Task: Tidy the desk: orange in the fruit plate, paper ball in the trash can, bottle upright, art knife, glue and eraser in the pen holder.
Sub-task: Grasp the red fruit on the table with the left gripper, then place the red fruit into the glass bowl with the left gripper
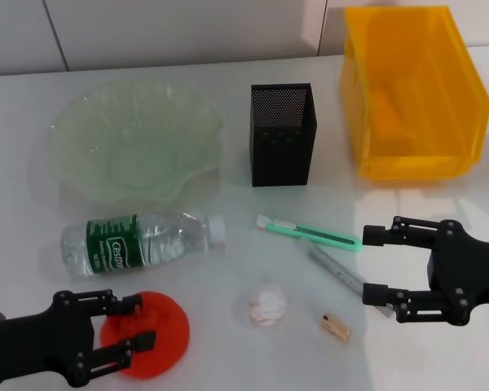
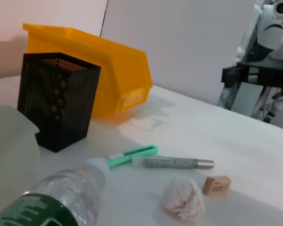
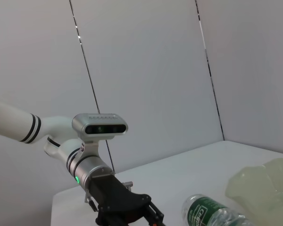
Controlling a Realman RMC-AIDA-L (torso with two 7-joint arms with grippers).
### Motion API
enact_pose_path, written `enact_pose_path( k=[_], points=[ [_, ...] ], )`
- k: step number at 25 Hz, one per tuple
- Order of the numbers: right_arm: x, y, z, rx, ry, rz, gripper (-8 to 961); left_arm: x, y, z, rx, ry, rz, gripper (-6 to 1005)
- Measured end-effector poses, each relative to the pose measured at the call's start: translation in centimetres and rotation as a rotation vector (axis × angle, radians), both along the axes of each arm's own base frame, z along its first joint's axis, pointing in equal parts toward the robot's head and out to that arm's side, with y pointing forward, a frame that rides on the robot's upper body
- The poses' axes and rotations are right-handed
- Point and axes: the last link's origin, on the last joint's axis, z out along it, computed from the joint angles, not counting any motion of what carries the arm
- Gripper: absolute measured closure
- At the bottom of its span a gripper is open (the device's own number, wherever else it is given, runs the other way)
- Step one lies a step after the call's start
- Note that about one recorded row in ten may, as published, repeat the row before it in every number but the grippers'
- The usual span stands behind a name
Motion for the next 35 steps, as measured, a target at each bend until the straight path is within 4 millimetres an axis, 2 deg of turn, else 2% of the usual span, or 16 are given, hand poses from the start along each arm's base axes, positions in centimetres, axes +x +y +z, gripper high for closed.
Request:
enact_pose_path(
  k=[6,11,14,16,17,20,21,22,24,26,27,28,31,33,35],
  points=[
    [0.0,0.0,0.0,-0.001,0.0,0.0,182,-0.3,-0.2,-0.7,0.01,0.055,-0.061,458],
    [0.2,-0.2,0.1,0.004,0.002,-0.009,182,-0.3,0.1,-0.7,0.025,0.053,-0.053,694],
    [0.2,-0.2,0.1,0.006,0.003,-0.012,182,-0.1,0.1,-0.6,0.024,0.044,-0.055,763],
    [0.3,-0.3,0.1,0.005,0.005,-0.015,182,1.9,0.2,0.3,0.017,-0.071,-0.123,809],
    [0.3,-0.3,0.1,0.005,0.005,-0.015,182,1.9,0.2,0.3,0.017,-0.071,-0.123,818],
    [0.3,-0.3,0.1,0.006,0.006,-0.016,182,3.9,0.7,2.2,0.084,-0.182,-0.201,846],
    [0.3,-0.3,0.2,0.011,0.01,-0.016,182,4.8,1.7,3.3,0.165,-0.225,-0.228,855],
    [0.3,-0.3,0.2,0.011,0.01,-0.016,182,4.8,1.7,3.3,0.165,-0.225,-0.228,857],
    [0.2,-0.3,0.2,0.016,0.016,-0.017,182,5.4,3.3,4.1,0.264,-0.241,-0.219,860],
    [0.2,-0.3,0.2,0.02,0.025,-0.019,183,5.9,5.8,4.7,0.377,-0.244,-0.177,863],
    [0.2,-0.3,0.2,0.02,0.025,-0.019,183,5.9,5.8,4.7,0.377,-0.244,-0.177,864],
    [0.2,-0.3,0.2,0.02,0.027,-0.02,183,6.4,7.9,4.7,0.429,-0.232,-0.134,866],
    [0.2,-0.3,0.3,0.023,0.03,-0.02,183,6.8,11.1,4.2,0.498,-0.195,-0.042,869],
    [0.2,-0.3,0.3,0.025,0.032,-0.018,183,6.9,12.9,3.6,0.53,-0.157,0.014,868],
    [0.1,-0.3,0.3,0.026,0.038,-0.014,183,7.1,13.9,3.0,0.533,-0.12,0.034,868]
  ],
)
